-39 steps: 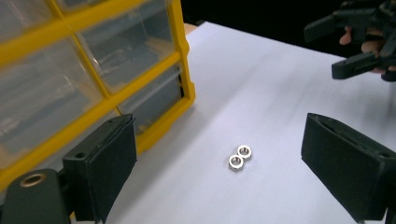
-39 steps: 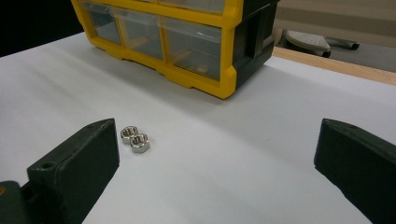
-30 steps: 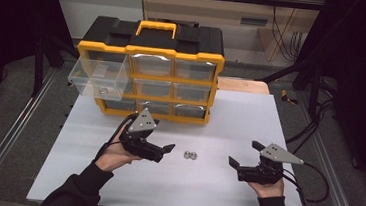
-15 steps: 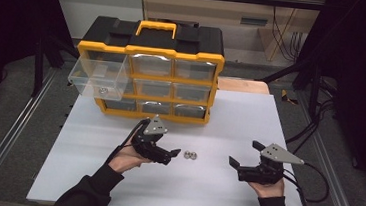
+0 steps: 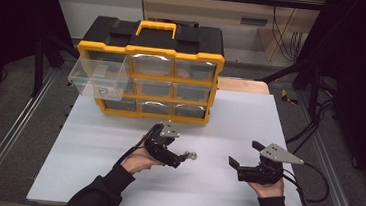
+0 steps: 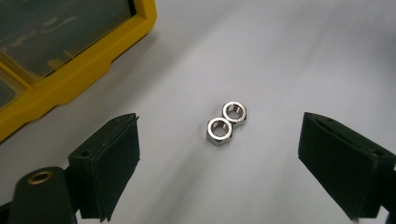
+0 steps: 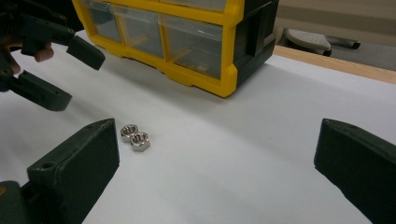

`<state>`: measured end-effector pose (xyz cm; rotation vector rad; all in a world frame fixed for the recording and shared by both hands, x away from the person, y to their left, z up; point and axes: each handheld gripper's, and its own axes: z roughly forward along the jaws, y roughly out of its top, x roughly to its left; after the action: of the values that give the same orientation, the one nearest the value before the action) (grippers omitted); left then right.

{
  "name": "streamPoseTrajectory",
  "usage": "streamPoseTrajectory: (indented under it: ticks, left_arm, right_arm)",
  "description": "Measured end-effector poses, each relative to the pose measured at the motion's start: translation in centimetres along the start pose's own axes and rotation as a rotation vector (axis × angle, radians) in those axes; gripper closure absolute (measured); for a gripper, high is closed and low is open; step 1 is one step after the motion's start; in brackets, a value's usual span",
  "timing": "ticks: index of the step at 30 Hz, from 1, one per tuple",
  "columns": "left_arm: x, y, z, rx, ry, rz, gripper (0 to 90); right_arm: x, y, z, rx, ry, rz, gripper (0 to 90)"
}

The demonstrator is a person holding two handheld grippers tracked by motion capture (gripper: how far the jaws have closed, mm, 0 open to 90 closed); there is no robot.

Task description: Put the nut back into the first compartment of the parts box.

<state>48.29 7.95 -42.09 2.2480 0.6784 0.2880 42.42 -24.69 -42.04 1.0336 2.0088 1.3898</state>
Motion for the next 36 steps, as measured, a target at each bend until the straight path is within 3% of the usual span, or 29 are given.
streamPoseTrajectory:
  ticks: [11,19,26,36]
  left_arm:
    - [-0.4,-0.3,2.6,0.049,-0.019,-0.009,16.3]
    - [-0.4,-0.4,4.0,0.079,-0.018,-0.008,27.3]
    - [-0.1,-0.6,4.9,0.108,0.002,-0.03,40.3]
    - [-0.3,-0.7,5.8,0.13,-0.012,-0.032,54.6]
  right_arm:
    - [0.0,0.0,0.0,-0.004,-0.001,0.001,0.5]
    - [0.0,0.0,-0.1,-0.006,-0.002,0.001,0.5]
    - [0.1,0.1,-0.1,-0.007,-0.003,0.016,0.5]
    - [0.0,0.1,-0.1,-0.008,-0.004,0.013,0.6]
